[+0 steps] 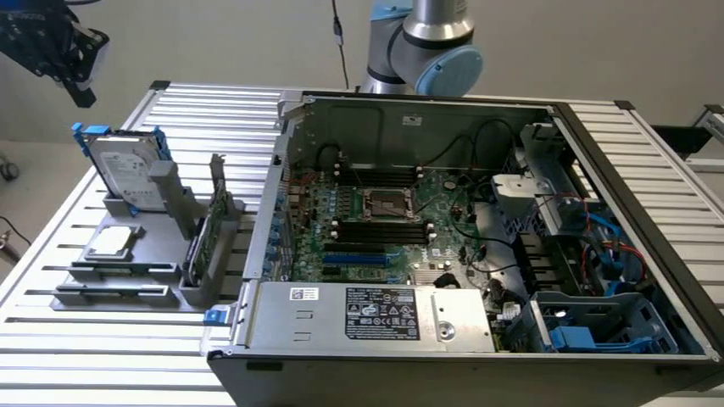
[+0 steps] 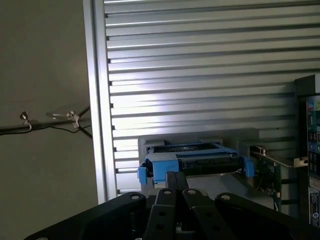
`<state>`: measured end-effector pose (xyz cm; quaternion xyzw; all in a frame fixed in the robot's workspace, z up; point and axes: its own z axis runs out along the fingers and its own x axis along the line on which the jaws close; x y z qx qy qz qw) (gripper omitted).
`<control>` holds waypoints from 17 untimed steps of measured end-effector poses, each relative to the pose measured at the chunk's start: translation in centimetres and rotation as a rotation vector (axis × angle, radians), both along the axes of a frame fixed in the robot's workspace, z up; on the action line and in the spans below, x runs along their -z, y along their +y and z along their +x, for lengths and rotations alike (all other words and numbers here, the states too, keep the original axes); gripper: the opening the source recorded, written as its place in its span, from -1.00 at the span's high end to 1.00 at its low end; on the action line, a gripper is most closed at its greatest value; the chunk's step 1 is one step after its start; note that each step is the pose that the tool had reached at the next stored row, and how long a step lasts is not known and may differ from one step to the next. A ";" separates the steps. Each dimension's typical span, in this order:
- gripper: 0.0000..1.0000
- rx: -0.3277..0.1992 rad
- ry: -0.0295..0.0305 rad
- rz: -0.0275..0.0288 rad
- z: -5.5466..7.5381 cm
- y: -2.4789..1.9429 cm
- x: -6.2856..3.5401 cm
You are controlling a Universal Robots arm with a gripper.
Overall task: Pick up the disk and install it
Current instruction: 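Pick up the disk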
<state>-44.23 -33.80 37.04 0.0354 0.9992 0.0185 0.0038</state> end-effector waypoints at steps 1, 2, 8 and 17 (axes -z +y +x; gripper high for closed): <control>0.79 0.000 0.0000 0.0000 0.0 0.00 0.00; 0.79 0.000 0.0000 0.0000 0.0 0.00 0.00; 0.79 -0.016 0.0016 -0.0002 0.0 0.00 0.01; 0.79 -0.179 0.0017 -0.0042 0.0 0.00 0.02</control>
